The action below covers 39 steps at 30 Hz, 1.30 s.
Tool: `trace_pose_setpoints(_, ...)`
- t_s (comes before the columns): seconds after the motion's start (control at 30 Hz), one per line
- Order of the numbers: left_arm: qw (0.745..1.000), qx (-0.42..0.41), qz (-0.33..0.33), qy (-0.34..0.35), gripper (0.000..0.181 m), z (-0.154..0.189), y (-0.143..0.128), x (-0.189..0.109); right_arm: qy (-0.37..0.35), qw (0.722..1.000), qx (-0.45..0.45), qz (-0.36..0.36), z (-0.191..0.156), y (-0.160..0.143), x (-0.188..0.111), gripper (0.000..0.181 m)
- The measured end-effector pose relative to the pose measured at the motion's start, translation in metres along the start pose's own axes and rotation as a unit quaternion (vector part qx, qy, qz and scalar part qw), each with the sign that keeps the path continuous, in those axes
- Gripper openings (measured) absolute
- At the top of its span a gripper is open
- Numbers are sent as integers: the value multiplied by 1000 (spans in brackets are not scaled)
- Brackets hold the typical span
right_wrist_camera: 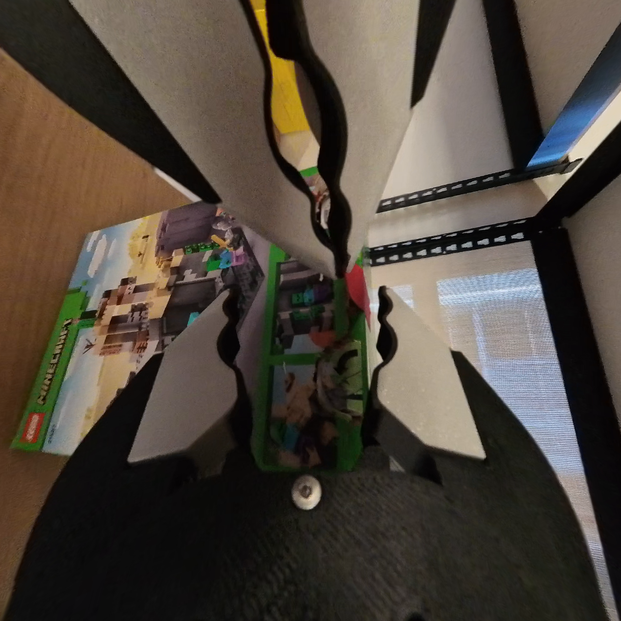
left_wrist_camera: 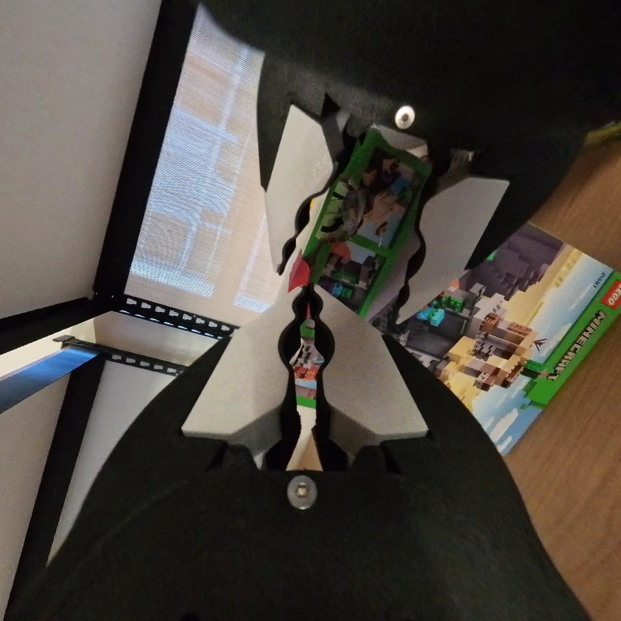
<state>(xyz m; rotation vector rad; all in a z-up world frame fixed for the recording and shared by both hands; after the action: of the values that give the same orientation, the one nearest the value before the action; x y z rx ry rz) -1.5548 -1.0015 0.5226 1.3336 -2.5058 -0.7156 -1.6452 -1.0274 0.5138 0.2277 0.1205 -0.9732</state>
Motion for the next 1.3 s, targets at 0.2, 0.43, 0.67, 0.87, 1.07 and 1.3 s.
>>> trace_pose_setpoints(0.2,999,-27,35,19,0,5,-6,0,11,1000,17,17,-1,-3,7,89)
trace_pose_setpoints(0.43,996,-48,64,32,0,11,-14,3,-5,1000,-11,18,-3,-2,8,81)
trace_pose_setpoints(0.67,995,-41,72,48,0,13,-14,3,48,999,-10,-4,-1,-2,9,80)
trace_pose_setpoints(0.87,994,-41,80,58,0,16,-17,4,57,998,3,14,-1,-4,9,80)
trace_pose_setpoints(1.07,993,-52,89,58,0,17,-19,4,52,998,-27,9,-5,-6,10,77)
trace_pose_setpoints(1.3,992,-48,94,65,0,19,-21,5,56,998,-18,16,-3,-7,11,77)
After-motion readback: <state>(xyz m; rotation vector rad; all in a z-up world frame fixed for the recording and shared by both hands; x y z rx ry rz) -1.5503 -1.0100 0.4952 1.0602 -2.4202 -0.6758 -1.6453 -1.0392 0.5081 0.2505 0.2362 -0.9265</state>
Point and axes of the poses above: each gripper's, where its closed fingertips meet, x out along the fingers, y out of its top, z = x × y across the jaws, the point moved 9 cm from there along -x, back along the fingers, and after that the axes turned 8 degrees about -x, right-handed, at the moved point
